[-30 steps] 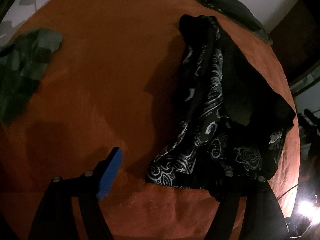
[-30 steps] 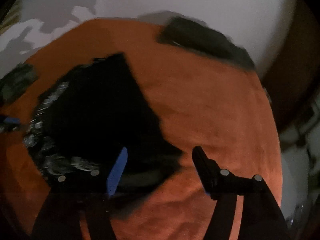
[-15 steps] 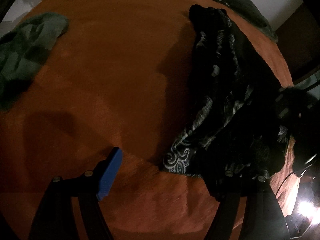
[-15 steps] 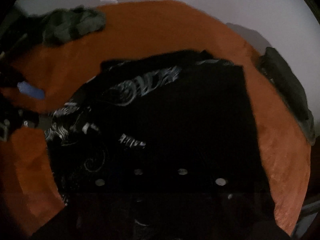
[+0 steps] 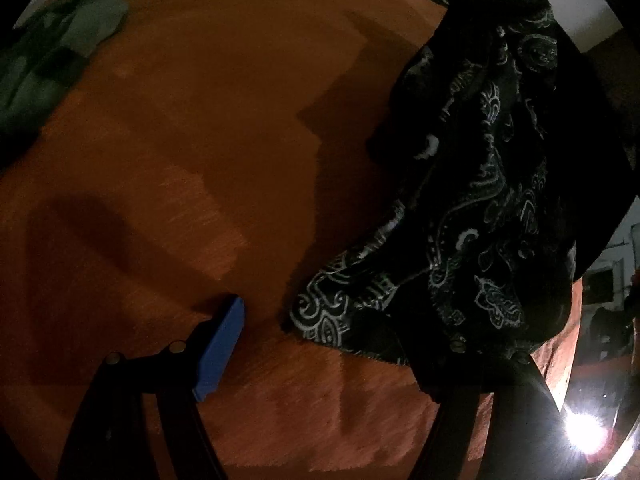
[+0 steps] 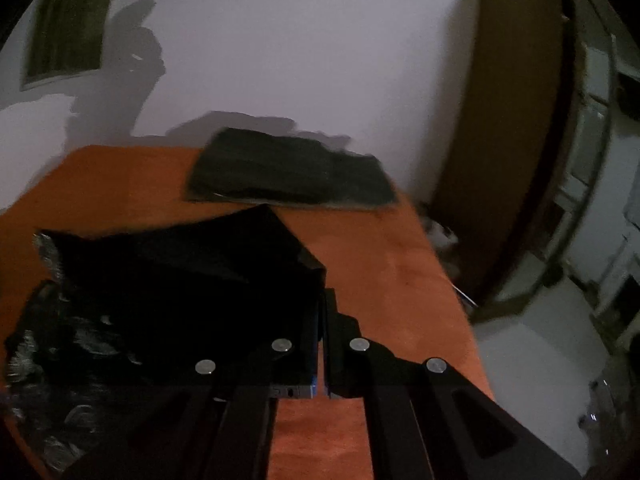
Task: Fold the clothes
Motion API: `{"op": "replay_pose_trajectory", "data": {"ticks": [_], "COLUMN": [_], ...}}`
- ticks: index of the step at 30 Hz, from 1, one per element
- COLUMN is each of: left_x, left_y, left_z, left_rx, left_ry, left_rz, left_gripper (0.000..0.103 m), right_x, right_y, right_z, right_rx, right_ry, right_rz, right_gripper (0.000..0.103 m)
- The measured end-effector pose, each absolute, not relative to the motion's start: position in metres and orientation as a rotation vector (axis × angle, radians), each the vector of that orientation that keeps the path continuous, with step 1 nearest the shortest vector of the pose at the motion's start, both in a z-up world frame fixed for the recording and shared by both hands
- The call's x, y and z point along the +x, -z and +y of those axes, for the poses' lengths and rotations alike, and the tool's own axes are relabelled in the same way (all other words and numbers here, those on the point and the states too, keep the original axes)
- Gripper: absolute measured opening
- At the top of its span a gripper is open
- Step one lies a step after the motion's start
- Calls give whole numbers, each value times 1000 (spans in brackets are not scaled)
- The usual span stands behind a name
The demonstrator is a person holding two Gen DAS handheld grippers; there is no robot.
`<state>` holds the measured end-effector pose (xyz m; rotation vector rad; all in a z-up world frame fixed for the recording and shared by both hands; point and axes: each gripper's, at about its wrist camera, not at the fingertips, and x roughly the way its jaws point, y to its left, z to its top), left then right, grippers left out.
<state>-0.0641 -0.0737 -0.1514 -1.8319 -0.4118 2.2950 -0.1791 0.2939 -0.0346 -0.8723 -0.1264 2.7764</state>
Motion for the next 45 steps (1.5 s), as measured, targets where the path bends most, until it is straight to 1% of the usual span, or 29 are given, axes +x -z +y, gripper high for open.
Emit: {"op": "replay_pose_trajectory", "data": {"ticks": [2, 6, 8, 10, 11, 12, 13, 14, 15, 17, 20, 22, 23, 25, 27, 28, 29, 30, 31, 32, 33, 38, 41, 43, 44, 45], "left_x": [-66, -66, -65, -64, -63, -63, -62, -61, -61, -60, -58, -57, -57, -55, -51, -49, -47, -45, -43, -43, -44, -46, -50, -52, -52, -52], "left_y": [152, 154, 154, 153, 153, 153, 153, 154, 155, 154, 149, 145, 144, 146, 151, 153, 154, 155, 155, 155, 155, 151, 152, 153, 153, 153], "left_z": [-71, -70, -69, -70, -71, -73, -74, -75, -75, -77, -78, -80, -81, -84, -88, -90, -91, -92, -93, -93, -92, -89, -87, -84, -82, -81], "left_rx": [-1826, -1832, -1829, -1825, -1824, -1824, -1823, -1826, -1830, -1830, -1819, -1804, -1801, -1807, -1827, -1838, -1837, -1836, -1835, -1833, -1834, -1818, -1823, -1817, -1814, -1811], "left_ry": [-2298, -2298, -2296, -2292, -2292, -2292, -2293, -2293, -2290, -2289, -2293, -2302, -2306, -2306, -2297, -2292, -2292, -2293, -2294, -2298, -2300, -2324, -2318, -2310, -2310, -2308], "left_rz": [-400, -395, -393, -392, -392, -392, -393, -398, -407, -417, -423, -419, -417, -409, -410, -414, -414, -415, -416, -415, -412, -378, -389, -388, -374, -366], "left_gripper": [76, 76, 76, 76, 76, 76, 76, 76, 76, 76, 76, 76, 76, 76, 76, 76, 76, 76, 76, 76, 76, 76, 76, 76, 76, 76], "right_x": [-175, -174, -174, -174, -173, -173, -173, -172, -173, -173, -176, -167, -157, -129, -97, -87, -84, -83, -84, -87, -91, -110, -114, -100, -93, -91], "right_y": [40, 47, 48, 51, 52, 54, 55, 57, 57, 54, 69, 86, 97, 118, 134, 144, 155, 166, 175, 178, 174, 109, 62, 29, 17, 12], "right_z": [296, 286, 292, 297, 299, 301, 303, 305, 302, 273, 211, 159, 133, 87, 61, 53, 52, 53, 57, 61, 70, 136, 192, 239, 263, 288], "right_rx": [-885, -912, -947, -980, -996, -1012, -1028, -1044, -1043, -1054, -1307, -1551, -1674, -1861, -1954, -2008, -2064, -2110, -2135, -2121, -2063, -1592, -1217, -838, -694, -644], "right_ry": [-2766, -2756, -2730, -2706, -2694, -2682, -2669, -2657, -2671, -2786, -3030, -3189, -3257, -3331, -3305, -3264, -3206, -3136, -3069, -3040, -3070, -3260, -3229, -3145, -3070, -2983], "right_rz": [-93, -151, -136, -105, -89, -74, -58, -42, -43, -76, -83, -164, -286, -681, -1020, -1150, -1213, -1260, -1283, -1262, -1167, -537, -208, -6, 96, 186], "right_gripper": [0, 0, 1, 13, 21, 32, 39, 52, 60, 63, 63, 63, 63, 63, 63, 62, 52, 23, 8, 3, 3, 3, 2, 2, 2, 2]}}
